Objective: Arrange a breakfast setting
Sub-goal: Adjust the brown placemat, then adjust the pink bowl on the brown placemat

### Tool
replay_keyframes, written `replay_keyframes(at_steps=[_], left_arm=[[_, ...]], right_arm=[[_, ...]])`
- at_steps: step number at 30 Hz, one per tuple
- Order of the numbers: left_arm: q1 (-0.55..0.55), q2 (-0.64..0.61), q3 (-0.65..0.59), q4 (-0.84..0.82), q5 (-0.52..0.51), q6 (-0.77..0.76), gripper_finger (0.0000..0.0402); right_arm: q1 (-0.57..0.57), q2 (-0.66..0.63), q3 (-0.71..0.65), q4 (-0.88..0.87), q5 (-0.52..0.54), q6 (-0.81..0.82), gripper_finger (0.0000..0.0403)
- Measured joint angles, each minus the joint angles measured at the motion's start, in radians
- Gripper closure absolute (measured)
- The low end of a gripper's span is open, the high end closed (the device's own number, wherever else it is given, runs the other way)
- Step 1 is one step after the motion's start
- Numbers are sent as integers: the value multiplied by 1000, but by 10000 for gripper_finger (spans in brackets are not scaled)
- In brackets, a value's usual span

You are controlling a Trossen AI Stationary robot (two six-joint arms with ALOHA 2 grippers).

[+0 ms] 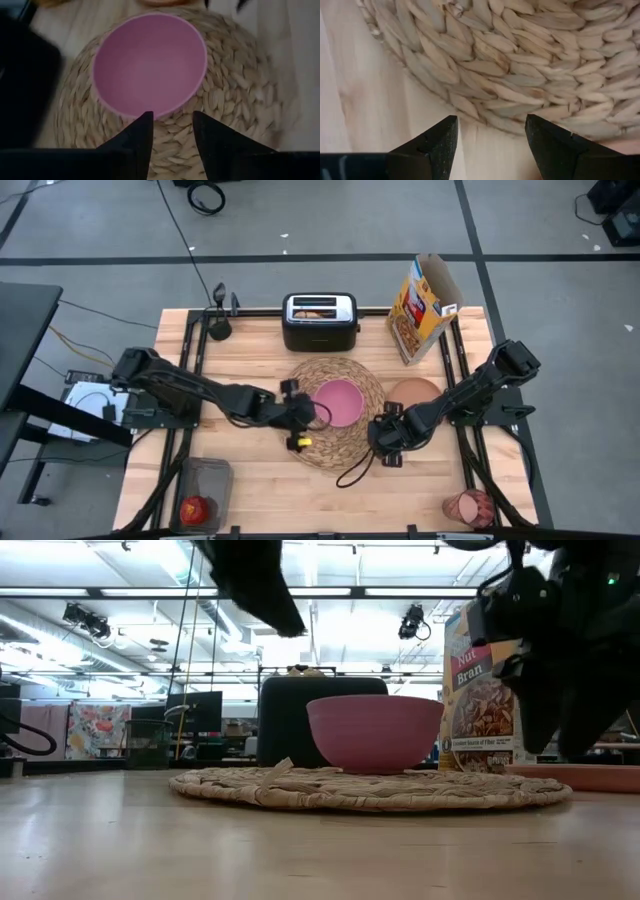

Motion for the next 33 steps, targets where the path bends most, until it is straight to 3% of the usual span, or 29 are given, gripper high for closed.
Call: replay_keyframes(at_steps=[9,21,26,30,33], left_arm=[[-26,-150,0,-147,-28,-225,255],[-120,-250,0,-215,-176,-411,255],[-138,-251,0,-248,-182,-465,255],[-155,-248,0,-254,-181,-500,255],[-165,-248,0,-255,-182,-511,255]], right_arm=[[-76,25,-36,169,-43,-138,166],[-89,100,0,291,-102,-236,167],[-89,37,90,124,-121,-291,167],[-110,-48,122,-80,-14,-414,167],[-188,-68,113,-157,86,-518,167]])
